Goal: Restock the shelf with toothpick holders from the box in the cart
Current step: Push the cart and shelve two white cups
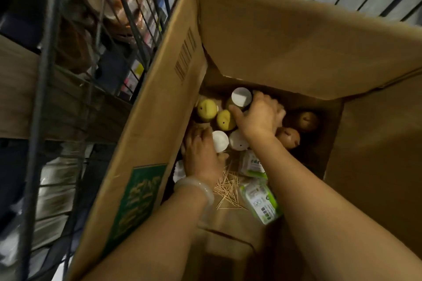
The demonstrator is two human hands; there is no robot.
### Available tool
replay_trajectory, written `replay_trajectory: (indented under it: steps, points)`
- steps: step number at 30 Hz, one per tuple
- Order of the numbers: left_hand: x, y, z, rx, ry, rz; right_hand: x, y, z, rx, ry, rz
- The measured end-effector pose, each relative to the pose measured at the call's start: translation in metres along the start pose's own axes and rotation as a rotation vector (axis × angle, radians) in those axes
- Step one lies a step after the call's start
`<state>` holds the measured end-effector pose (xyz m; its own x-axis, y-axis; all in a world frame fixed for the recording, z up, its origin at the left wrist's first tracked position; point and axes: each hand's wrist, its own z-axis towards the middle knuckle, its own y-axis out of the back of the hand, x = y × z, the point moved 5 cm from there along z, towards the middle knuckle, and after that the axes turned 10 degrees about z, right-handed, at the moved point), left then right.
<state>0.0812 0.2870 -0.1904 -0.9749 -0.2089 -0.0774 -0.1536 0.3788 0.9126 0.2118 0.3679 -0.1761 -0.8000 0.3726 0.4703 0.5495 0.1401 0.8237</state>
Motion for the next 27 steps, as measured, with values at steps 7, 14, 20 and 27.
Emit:
replay_trajectory:
  steps: [7, 14, 20, 27]
  points:
    - [0.005, -0.005, 0.003, -0.094, 0.057, -0.132, 0.004, -0.004, 0.009, -0.071, -0.032, 0.008]
    - [-0.003, 0.028, -0.033, -0.152, 0.103, -0.588, -0.013, 0.033, -0.034, -0.202, -0.072, 0.732]
    - [-0.012, 0.064, -0.08, 0.158, 0.244, -1.159, -0.013, 0.085, -0.098, -0.273, -0.063, 1.106]
    - [-0.006, 0.084, -0.118, 0.425, 0.342, -1.646, -0.013, 0.105, -0.139, -0.009, -0.186, 1.302]
